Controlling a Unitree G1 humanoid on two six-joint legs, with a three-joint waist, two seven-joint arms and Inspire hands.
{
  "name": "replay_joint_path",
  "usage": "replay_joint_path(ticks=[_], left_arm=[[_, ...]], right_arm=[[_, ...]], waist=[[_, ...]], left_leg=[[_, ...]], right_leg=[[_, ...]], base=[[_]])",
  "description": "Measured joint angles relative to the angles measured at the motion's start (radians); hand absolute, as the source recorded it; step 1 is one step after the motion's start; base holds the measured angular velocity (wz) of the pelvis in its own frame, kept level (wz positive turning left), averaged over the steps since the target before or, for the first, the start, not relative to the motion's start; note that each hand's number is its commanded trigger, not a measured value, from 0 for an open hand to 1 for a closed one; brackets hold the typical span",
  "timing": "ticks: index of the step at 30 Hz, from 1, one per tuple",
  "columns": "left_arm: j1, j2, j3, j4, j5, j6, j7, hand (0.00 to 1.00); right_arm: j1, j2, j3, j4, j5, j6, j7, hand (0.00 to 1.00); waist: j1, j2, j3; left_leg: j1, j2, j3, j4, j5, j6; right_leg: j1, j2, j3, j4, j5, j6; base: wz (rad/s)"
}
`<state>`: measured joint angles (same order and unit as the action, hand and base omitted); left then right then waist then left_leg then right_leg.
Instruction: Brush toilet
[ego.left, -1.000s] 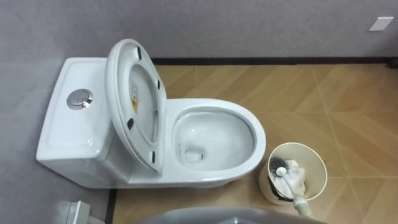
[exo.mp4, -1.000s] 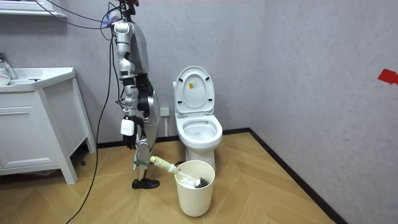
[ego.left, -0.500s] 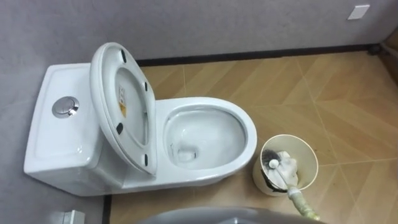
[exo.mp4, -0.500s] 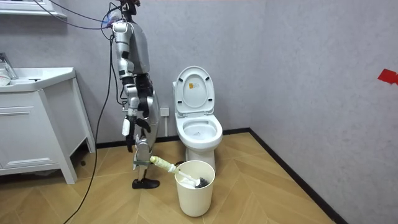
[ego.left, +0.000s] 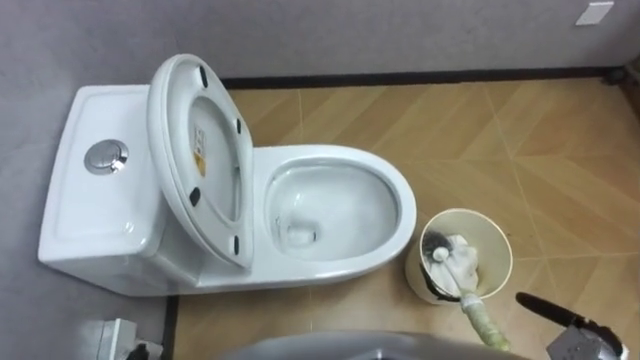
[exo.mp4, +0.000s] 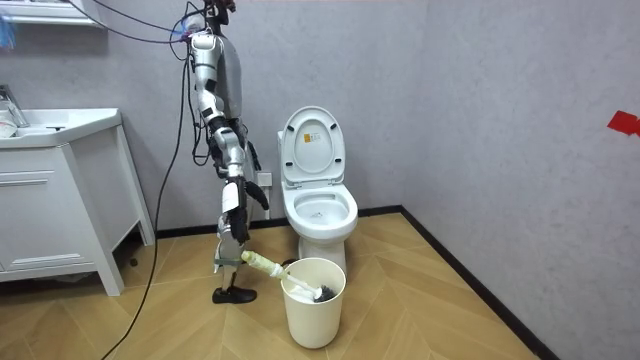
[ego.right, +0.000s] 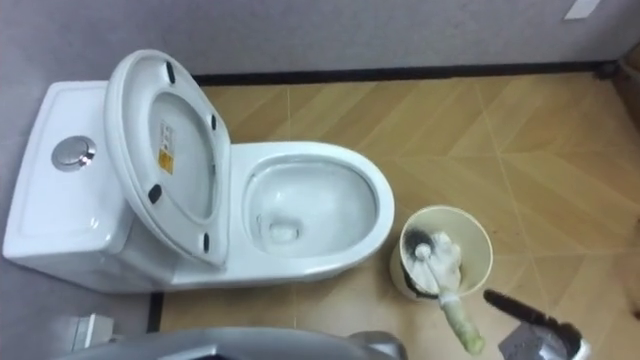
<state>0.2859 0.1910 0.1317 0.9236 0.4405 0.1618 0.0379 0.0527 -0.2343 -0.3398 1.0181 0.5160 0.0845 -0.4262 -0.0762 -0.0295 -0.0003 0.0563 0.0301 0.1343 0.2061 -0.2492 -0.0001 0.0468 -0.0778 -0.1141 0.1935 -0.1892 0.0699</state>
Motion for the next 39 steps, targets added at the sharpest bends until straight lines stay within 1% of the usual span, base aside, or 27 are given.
replay_joint_path(ticks=[1,2,3,4,5,6,8,9,10,11,13,16,17,18,19,21,22,24,25,26,28,30,31,33,35,37,39], left_arm=[[-0.005,0.003,-0.004,0.0,0.003,-0.002,0.0,0.0],[-0.011,0.01,-0.018,0.001,0.004,-0.006,0.0,0.0],[-0.024,0.015,-0.022,0.0,0.005,-0.019,0.0,0.0],[-0.033,0.019,-0.03,-0.001,0.005,-0.022,0.0,0.0],[-0.05,0.025,-0.041,-0.001,0.005,-0.028,0.0,0.0],[-0.071,0.031,-0.056,-0.001,0.005,-0.034,0.0,0.0],[-0.099,0.038,-0.077,0.0,0.005,-0.044,0.0,0.0],[-0.119,0.038,-0.08,0.0,0.005,-0.051,0.0,0.0],[-0.126,0.038,-0.081,0.0,0.005,-0.055,0.0,0.0],[-0.143,0.038,-0.081,0.003,0.003,-0.064,0.0,0.0],[-0.203,0.039,-0.096,0.025,-0.011,-0.068,0.004,0.0],[-0.251,0.039,-0.111,0.032,-0.017,-0.079,0.023,0.0],[-0.27,0.04,-0.13,0.033,-0.017,-0.08,0.027,0.0],[-0.29,0.041,-0.151,0.042,-0.017,-0.083,0.032,0.0],[-0.298,0.042,-0.158,0.043,-0.018,-0.083,0.033,0.0],[-0.329,0.047,-0.202,0.06,-0.068,-0.094,0.037,0.0],[-0.338,0.049,-0.215,0.069,-0.084,-0.098,0.038,0.0],[-0.371,0.056,-0.248,0.085,-0.124,-0.104,0.039,0.0],[-0.376,0.058,-0.257,0.086,-0.127,-0.105,0.04,0.0],[-0.391,0.062,-0.265,0.087,-0.128,-0.104,0.043,0.0],[-0.408,0.067,-0.275,0.093,-0.135,-0.104,0.045,0.0],[-0.447,0.074,-0.301,0.119,-0.168,-0.104,0.046,0.0],[-0.453,0.076,-0.303,0.119,-0.174,-0.104,0.046,0.0],[-0.464,0.09,-0.317,0.119,-0.178,-0.108,0.047,0.0],[-0.471,0.098,-0.322,0.119,-0.202,-0.113,0.048,0.0],[-0.477,0.101,-0.322,0.123,-0.216,-0.118,0.053,0.0],[-0.494,0.103,-0.323,0.127,-0.237,-0.119,0.072,0.0]], right_arm=[[-0.005,0.0,0.006,-0.001,-0.003,-0.003,0.0,0.0],[-0.014,0.0,0.018,-0.001,-0.011,-0.007,0.001,0.0],[-0.025,0.0,0.031,0.002,-0.011,-0.013,0.002,0.0],[-0.035,-0.001,0.039,0.006,-0.011,-0.018,0.002,0.0],[-0.052,-0.001,0.058,0.013,-0.01,-0.024,0.005,0.0],[-0.075,-0.004,0.078,0.03,-0.009,-0.033,0.016,0.0],[-0.106,-0.009,0.104,0.064,-0.013,-0.033,0.031,0.0],[-0.127,-0.014,0.114,0.091,-0.02,-0.033,0.042,0.0],[-0.137,-0.019,0.122,0.103,-0.021,-0.033,0.049,0.0],[-0.157,-0.03,0.126,0.122,-0.021,-0.033,0.06,0.0],[-0.206,-0.063,0.166,0.189,-0.021,-0.04,0.079,0.0],[-0.248,-0.079,0.181,0.236,-0.018,-0.04,0.087,0.0],[-0.256,-0.087,0.203,0.244,-0.015,-0.041,0.095,0.0],[-0.276,-0.092,0.212,0.264,-0.016,-0.041,0.102,0.0],[-0.289,-0.092,0.212,0.272,-0.016,-0.04,0.102,0.0],[-0.316,-0.097,0.232,0.295,-0.016,-0.04,0.104,0.0],[-0.319,-0.1,0.24,0.296,-0.016,-0.04,0.108,0.0],[-0.333,-0.115,0.259,0.303,-0.005,-0.04,0.136,0.0],[-0.336,-0.119,0.269,0.303,-0.005,-0.04,0.141,0.0],[-0.345,-0.128,0.286,0.311,-0.005,-0.04,0.15,0.0],[-0.347,-0.143,0.32,0.314,-0.006,-0.039,0.17,0.0],[-0.355,-0.169,0.367,0.313,-0.003,-0.038,0.199,0.0],[-0.358,-0.173,0.375,0.313,-0.002,-0.036,0.206,0.0],[-0.376,-0.177,0.397,0.314,-0.009,-0.021,0.224,0.0],[-0.392,-0.18,0.396,0.318,-0.009,-0.019,0.232,0.0],[-0.408,-0.185,0.396,0.312,-0.008,-0.019,0.234,0.0],[-0.425,-0.195,0.398,0.299,-0.008,-0.019,0.235,0.0]], waist=[[0.0,0.0,0.0007],[0.001,-0.001,0.0034],[0.002,-0.004,0.0048],[0.002,0.003,0.003],[0.003,-0.008,0.0096],[0.003,-0.003,0.0107],[0.004,-0.006,0.012],[0.005,-0.007,0.013],[0.007,-0.006,0.0132],[0.015,-0.002,0.0143],[0.031,0.001,0.0157],[0.047,0.002,0.0166],[0.056,0.003,0.0165],[0.059,0.004,0.0174],[0.06,0.004,0.0178],[0.057,0.007,0.0216],[0.058,0.008,0.0219],[0.059,0.011,0.0252],[0.059,0.011,0.0254],[0.059,0.012,0.0281],[0.066,0.014,0.0302],[0.082,0.017,0.034],[0.085,0.016,0.0346],[0.084,0.012,0.0381],[0.083,0.009,0.0404],[0.084,0.007,0.0418],[0.084,0.0,0.0469]], left_leg=[[-0.012,0.0,-0.002,0.004,0.0,0.0],[-0.031,0.0,-0.007,0.016,0.0,0.0],[-0.049,0.0,-0.009,0.023,0.0,0.0],[-0.059,0.0,-0.01,0.029,0.0,0.0],[-0.082,0.001,-0.012,0.038,0.0,0.0],[-0.11,0.002,-0.017,0.057,0.0,0.0],[-0.155,0.003,-0.03,0.079,0.0,0.0],[-0.185,0.006,-0.031,0.098,0.0,0.0],[-0.2,0.007,-0.031,0.107,0.0,0.0],[-0.23,0.01,-0.032,0.121,0.0,0.0],[-0.294,0.01,-0.032,0.143,0.004,0.005],[-0.353,0.011,-0.032,0.168,0.008,0.007],[-0.381,0.011,-0.032,0.182,0.009,0.008],[-0.409,0.011,-0.032,0.196,0.01,0.009],[-0.423,0.011,-0.032,0.204,0.01,0.009],[-0.472,0.01,-0.033,0.227,0.013,0.012],[-0.486,0.009,-0.033,0.234,0.013,0.013],[-0.54,0.008,-0.034,0.249,0.015,0.016],[-0.552,0.008,-0.033,0.253,0.016,0.017],[-0.571,0.008,-0.032,0.262,0.017,0.018],[-0.603,0.011,-0.031,0.279,0.017,0.018],[-0.66,0.011,-0.03,0.302,0.018,0.019],[-0.672,0.011,-0.031,0.308,0.018,0.019],[-0.702,0.011,-0.032,0.319,0.02,0.019],[-0.722,0.011,-0.033,0.326,0.021,0.019],[-0.745,0.011,-0.033,0.334,0.021,0.02],[-0.788,0.011,-0.035,0.348,0.022,0.021]], right_leg=[[-0.01,0.0,0.0,0.004,0.0,0.0],[-0.029,-0.001,-0.001,0.013,0.0,0.0],[-0.043,-0.002,-0.002,0.014,0.001,-0.002],[-0.049,-0.002,-0.003,0.013,0.003,-0.004],[-0.068,-0.002,-0.003,0.016,0.004,-0.007],[-0.091,-0.002,-0.005,0.025,0.006,-0.009],[-0.124,-0.002,-0.017,0.034,0.008,-0.012],[-0.153,-0.002,-0.018,0.053,0.008,-0.013],[-0.169,-0.002,-0.018,0.063,0.008,-0.013],[-0.2,-0.003,-0.02,0.08,0.009,-0.013],[-0.27,-0.006,-0.02,0.11,0.011,-0.017],[-0.334,-0.009,-0.018,0.142,0.012,-0.019],[-0.364,-0.01,-0.016,0.16,0.012,-0.02],[-0.392,-0.011,-0.013,0.175,0.012,-0.022],[-0.407,-0.012,-0.011,0.183,0.013,-0.023],[-0.458,-0.017,-0.012,0.212,0.014,-0.025],[-0.473,-0.019,-0.012,0.221,0.014,-0.025],[-0.526,-0.023,-0.013,0.245,0.015,-0.027],[-0.539,-0.023,-0.012,0.248,0.017,-0.03],[-0.559,-0.025,-0.011,0.26,0.017,-0.031],[-0.594,-0.025,-0.008,0.28,0.018,-0.031],[-0.653,-0.025,-0.002,0.305,0.018,-0.033],[-0.667,-0.026,-0.001,0.311,0.018,-0.034],[-0.699,-0.028,-0.002,0.329,0.016,-0.037],[-0.717,-0.028,-0.002,0.332,0.016,-0.038],[-0.739,-0.029,-0.002,0.34,0.016,-0.038],[-0.782,-0.031,-0.002,0.356,0.015,-0.04]], base=[[0.04],[0.06],[0.07],[0.0],[0.0],[0.04],[0.14],[0.12],[0.0],[0.0],[-0.02],[0.0],[0.0],[0.0],[0.0],[0.0],[0.03],[0.0],[-0.03],[-0.04],[-0.04],[0.0],[0.0],[0.02],[0.02],[0.0],[0.0]])
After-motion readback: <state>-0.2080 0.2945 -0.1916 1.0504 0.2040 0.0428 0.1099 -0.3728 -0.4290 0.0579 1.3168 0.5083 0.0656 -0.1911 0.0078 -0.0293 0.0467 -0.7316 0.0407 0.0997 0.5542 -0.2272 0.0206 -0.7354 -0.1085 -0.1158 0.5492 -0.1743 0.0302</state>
